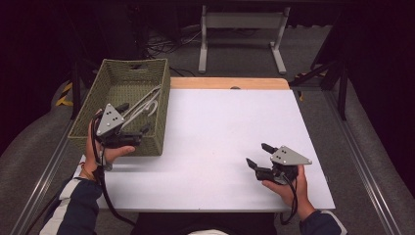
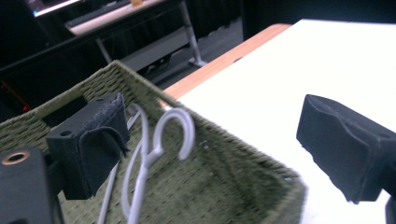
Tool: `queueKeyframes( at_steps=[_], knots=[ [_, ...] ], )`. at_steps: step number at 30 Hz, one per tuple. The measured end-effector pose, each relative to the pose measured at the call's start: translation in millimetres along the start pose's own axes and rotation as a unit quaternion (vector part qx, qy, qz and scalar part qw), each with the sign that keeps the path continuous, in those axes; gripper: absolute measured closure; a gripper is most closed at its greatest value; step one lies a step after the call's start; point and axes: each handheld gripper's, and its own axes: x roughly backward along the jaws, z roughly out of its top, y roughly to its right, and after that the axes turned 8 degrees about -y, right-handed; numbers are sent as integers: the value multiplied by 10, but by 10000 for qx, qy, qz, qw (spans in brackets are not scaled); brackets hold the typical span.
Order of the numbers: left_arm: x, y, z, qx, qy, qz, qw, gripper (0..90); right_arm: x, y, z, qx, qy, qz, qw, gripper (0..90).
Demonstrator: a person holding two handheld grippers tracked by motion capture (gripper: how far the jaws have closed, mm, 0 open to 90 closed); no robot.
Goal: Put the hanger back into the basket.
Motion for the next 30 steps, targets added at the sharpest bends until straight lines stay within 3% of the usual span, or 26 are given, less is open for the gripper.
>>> queueKeyframes(
  at_steps=[13,17,22,30],
  knots=[
    [91,288,-99,-178,440,-226,9986,60,13,-11,0,71,102,-131,9998,241],
    [104,385,-140,-193,475,-332,9981,55,14,-17,-3,66,130,-108,9998,225],
    [106,512,-196,-355,460,-379,9976,57,17,-35,-7,95,130,-129,9998,205],
    [104,626,-301,-449,415,-498,9969,55,23,-63,-13,141,178,-125,9997,180]
  ],
)
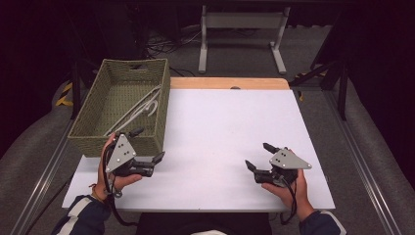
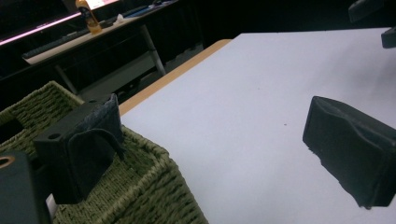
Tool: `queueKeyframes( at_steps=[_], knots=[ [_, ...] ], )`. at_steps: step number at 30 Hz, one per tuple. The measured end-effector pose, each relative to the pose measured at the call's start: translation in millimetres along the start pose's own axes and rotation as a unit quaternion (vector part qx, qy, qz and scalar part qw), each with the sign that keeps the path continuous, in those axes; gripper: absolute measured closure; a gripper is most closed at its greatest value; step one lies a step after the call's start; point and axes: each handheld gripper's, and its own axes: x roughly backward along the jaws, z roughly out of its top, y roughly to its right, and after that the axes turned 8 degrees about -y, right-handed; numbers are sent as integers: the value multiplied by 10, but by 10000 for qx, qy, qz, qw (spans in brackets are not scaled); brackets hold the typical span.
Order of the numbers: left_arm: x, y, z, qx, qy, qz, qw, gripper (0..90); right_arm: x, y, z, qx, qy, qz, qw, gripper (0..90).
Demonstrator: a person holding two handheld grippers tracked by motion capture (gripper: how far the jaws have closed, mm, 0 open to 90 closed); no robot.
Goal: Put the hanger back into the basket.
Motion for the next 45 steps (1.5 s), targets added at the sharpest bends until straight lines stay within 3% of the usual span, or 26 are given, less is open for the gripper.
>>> queueKeyframes(
  at_steps=[9,12,14,17,22,23,35,45],
  knots=[
    [-44,130,-129,-47,-118,-142,9998,63,-8,-32,-14,42,11,-57,10000,163],
    [-93,178,-212,68,-215,-262,9994,62,-7,-32,-25,62,-5,-83,9999,160],
    [-123,201,-246,54,-272,-229,9994,54,-5,-34,-35,57,0,-105,9999,160],
    [-144,199,-294,137,-264,-240,9993,51,-4,-30,-46,51,16,-134,9999,159],
    [-228,171,-411,227,-490,-314,9980,44,7,-39,-83,62,4,-179,9998,156],
    [-245,171,-431,334,-488,-371,9976,44,13,-42,-92,80,-24,-198,9998,155],
    [-247,161,-454,447,-514,-396,9969,43,49,-63,-111,108,-21,-216,9997,144],
    [-222,156,-447,417,-434,-415,9973,37,42,-79,-107,164,-51,-275,9995,144]
  ],
)
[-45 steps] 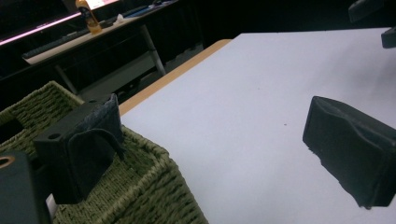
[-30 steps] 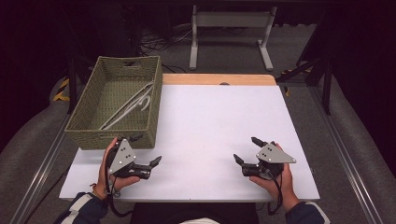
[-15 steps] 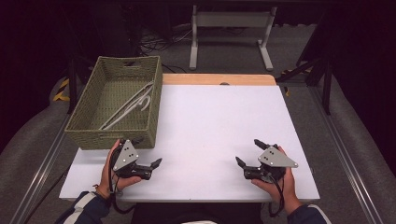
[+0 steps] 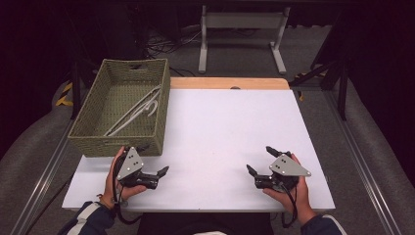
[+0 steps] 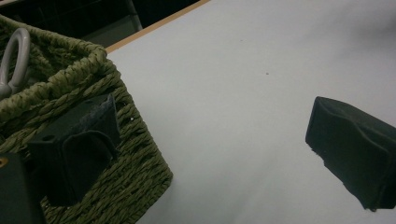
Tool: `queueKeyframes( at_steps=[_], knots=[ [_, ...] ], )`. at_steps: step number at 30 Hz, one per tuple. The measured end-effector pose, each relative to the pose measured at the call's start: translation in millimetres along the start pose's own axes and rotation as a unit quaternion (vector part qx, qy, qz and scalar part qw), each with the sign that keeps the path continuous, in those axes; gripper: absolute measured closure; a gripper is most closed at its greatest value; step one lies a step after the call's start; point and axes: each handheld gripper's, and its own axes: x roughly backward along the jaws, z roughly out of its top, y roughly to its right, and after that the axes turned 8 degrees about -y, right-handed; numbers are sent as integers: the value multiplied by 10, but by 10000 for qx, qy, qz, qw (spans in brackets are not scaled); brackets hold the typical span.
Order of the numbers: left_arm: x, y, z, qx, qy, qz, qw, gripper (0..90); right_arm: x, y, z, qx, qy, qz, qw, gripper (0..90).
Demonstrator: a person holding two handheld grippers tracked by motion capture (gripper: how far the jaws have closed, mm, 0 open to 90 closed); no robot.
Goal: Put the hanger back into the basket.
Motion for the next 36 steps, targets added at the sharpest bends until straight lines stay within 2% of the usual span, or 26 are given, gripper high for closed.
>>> queueKeyframes(
  at_steps=[5,6,10,24,30,35,36],
  knots=[
    [18,13,-1,-8,-11,6,10000,36,-4,-22,10,32,-17,-18,10000,144],
    [25,1,4,-61,-3,20,10000,36,-4,-25,13,42,-15,-24,10000,144],
    [4,2,1,-8,8,9,10000,36,-15,-26,3,31,-47,-16,10000,144],
    [-51,8,-22,-51,-154,33,9999,38,-68,-44,2,123,-112,80,9998,145],
    [-67,4,-35,20,-219,33,9998,38,-103,-31,-4,186,-130,121,9997,148],
    [-86,-34,-64,119,-278,67,9995,38,-158,21,-15,70,-163,116,9998,148],
    [-94,-43,-74,198,-276,94,9994,38,-157,23,-21,60,-176,99,9998,147]
  ],
)
